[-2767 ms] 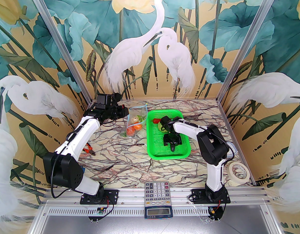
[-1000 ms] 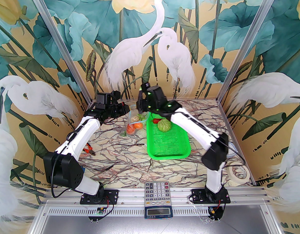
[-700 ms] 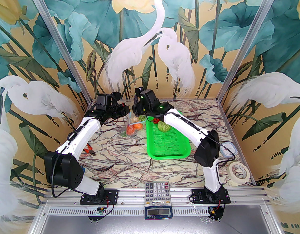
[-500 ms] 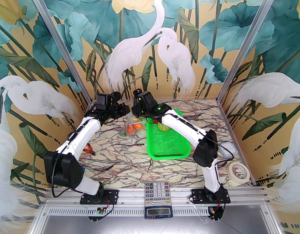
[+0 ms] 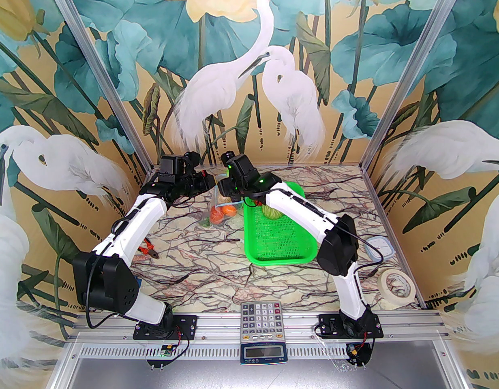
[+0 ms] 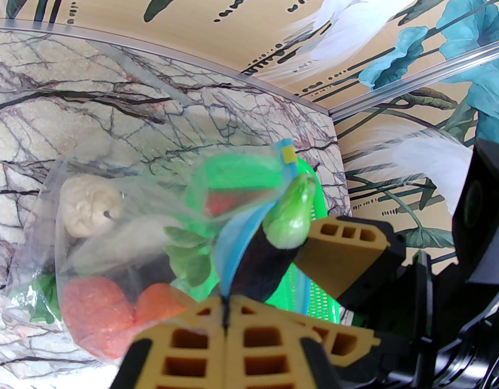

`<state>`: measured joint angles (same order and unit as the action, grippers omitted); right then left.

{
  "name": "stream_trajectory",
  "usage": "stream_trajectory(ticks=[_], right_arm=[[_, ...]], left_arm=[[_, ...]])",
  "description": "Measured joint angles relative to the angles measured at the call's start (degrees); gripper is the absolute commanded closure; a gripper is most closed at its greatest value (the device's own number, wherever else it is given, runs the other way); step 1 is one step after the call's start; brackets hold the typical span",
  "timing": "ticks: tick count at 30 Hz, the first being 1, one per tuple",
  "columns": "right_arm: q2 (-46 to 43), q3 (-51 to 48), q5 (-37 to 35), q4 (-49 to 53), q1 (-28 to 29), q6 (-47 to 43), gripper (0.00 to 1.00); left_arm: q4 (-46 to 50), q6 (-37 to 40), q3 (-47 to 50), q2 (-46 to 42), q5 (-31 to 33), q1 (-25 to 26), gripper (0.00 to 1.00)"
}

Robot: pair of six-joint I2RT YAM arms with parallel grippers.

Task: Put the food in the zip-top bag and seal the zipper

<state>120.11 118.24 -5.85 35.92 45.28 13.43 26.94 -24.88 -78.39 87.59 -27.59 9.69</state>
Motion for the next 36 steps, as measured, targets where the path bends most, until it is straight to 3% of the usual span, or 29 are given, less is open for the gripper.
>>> stream_trajectory(ticks=[8, 14, 16, 22, 36], right_arm=[[-4.31, -0.90, -3.41, 0.17, -1.03, -2.34, 0.36], [-12.17, -1.73, -3.58, 2.91, -7.72, -0.48, 0.51], [-12.74, -1.70, -3.28, 4.98, -10.62, 0.33, 0.52], [-7.08, -1.73, -0.74, 13.51, -16.98, 1.97, 0.43], [7.06, -0.11, 2.75, 21.38, -18.10, 2.86, 0.41]], left_arm=[[0.02, 0.00, 0.00, 0.00, 0.00, 0.00, 1.00], [0.02, 0.07, 0.00, 0.00, 0.00, 0.00, 1.00], [0.04, 0.11, 0.00, 0.00, 0.00, 0.00, 1.00], [0.07, 0.92, 0.00, 0.00, 0.02, 0.00, 1.00], [0.13, 1.77, 0.00, 0.00, 0.02, 0.00, 1.00]])
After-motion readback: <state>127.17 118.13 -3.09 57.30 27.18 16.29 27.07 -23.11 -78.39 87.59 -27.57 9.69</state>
